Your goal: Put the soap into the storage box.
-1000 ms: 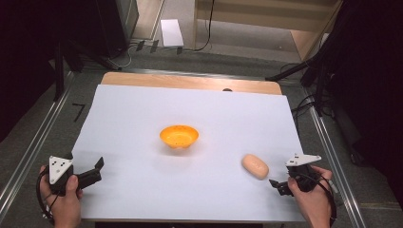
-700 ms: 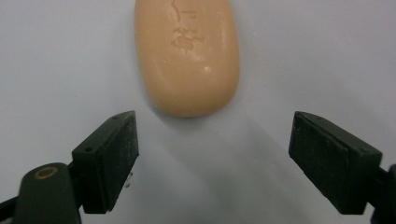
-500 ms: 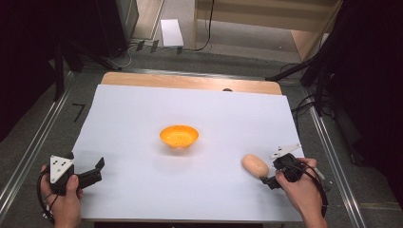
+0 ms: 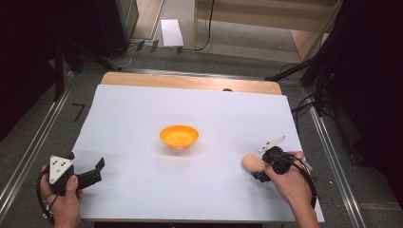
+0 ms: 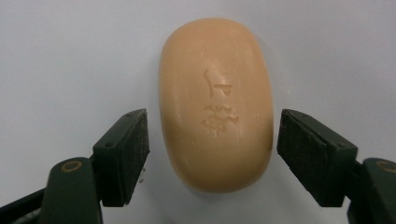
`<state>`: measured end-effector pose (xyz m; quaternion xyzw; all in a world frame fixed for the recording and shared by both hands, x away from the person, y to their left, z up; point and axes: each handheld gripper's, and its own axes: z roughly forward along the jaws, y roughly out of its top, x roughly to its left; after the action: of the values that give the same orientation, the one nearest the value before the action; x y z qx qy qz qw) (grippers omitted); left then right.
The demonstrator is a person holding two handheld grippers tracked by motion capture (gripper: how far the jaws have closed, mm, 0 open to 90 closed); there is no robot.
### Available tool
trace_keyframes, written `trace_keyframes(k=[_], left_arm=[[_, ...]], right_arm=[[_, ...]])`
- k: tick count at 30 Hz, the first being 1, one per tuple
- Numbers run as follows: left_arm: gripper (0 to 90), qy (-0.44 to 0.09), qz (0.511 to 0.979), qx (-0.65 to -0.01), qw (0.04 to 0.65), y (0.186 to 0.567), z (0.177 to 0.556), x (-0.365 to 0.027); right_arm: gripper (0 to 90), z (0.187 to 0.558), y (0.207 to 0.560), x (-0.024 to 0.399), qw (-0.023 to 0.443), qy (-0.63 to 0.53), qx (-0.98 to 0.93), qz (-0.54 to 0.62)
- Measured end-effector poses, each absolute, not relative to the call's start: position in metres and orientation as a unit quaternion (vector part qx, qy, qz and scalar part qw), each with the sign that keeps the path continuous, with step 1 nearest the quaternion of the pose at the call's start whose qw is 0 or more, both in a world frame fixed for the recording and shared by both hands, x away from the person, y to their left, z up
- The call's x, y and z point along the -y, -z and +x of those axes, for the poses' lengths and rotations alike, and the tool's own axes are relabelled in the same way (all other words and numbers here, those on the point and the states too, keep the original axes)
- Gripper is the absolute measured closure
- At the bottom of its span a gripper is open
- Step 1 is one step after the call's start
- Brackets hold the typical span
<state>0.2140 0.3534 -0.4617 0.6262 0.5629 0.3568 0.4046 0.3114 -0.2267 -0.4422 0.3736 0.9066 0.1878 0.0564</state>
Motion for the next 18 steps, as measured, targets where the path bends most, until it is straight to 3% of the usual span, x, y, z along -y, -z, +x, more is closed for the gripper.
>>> trace_keyframes(k=[18], left_arm=[[2.6, -0.359, 0.626, -0.566, 0.399, 0.462, 0.215, -0.352]], right_arm=[[31.7, 0.323, 0.455, 0.213, 0.047, -0.151, -0.910, 0.383]])
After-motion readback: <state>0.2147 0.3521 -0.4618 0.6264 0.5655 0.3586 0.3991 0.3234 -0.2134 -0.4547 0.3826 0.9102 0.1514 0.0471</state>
